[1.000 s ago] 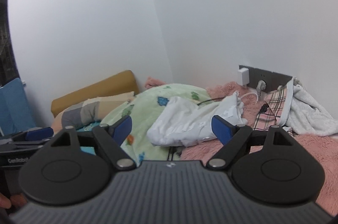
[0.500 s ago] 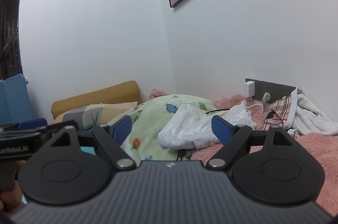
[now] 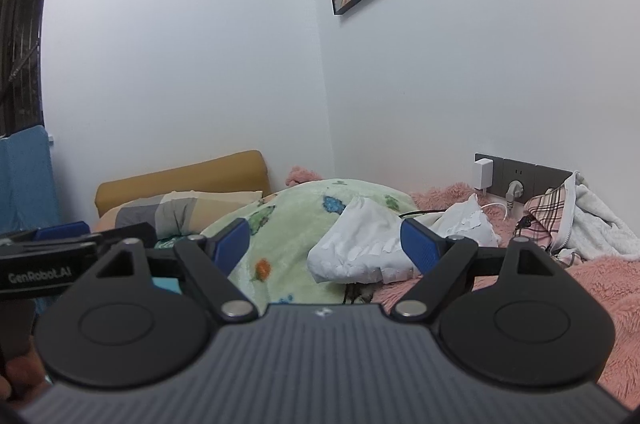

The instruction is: Fold clothes

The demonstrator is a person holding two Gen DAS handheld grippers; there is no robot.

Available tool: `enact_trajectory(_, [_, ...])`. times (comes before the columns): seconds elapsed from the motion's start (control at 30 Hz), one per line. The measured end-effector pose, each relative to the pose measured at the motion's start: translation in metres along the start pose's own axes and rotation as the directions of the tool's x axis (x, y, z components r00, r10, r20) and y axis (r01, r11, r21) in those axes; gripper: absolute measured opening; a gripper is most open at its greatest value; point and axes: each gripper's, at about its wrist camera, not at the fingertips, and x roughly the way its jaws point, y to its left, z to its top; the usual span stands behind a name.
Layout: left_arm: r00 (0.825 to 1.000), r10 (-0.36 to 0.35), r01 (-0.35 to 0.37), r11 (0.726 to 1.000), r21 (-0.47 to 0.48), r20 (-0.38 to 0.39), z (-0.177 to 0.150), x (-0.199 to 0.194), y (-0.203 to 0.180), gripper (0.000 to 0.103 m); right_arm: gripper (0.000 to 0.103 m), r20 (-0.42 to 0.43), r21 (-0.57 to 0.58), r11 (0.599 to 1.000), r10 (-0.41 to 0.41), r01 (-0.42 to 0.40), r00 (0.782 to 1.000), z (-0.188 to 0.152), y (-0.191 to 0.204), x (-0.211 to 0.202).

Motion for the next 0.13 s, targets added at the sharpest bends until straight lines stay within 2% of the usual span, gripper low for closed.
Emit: enact_trajectory(0.13, [1.000,-0.008,0.007,1.000,-0.006,-0.005,0.0005,-0.0016,-0.0002,0.103,0.084,-0.002,-0.001,1.000,-0.003,0.003,1.000,0.0000,0.0001,-0.0026])
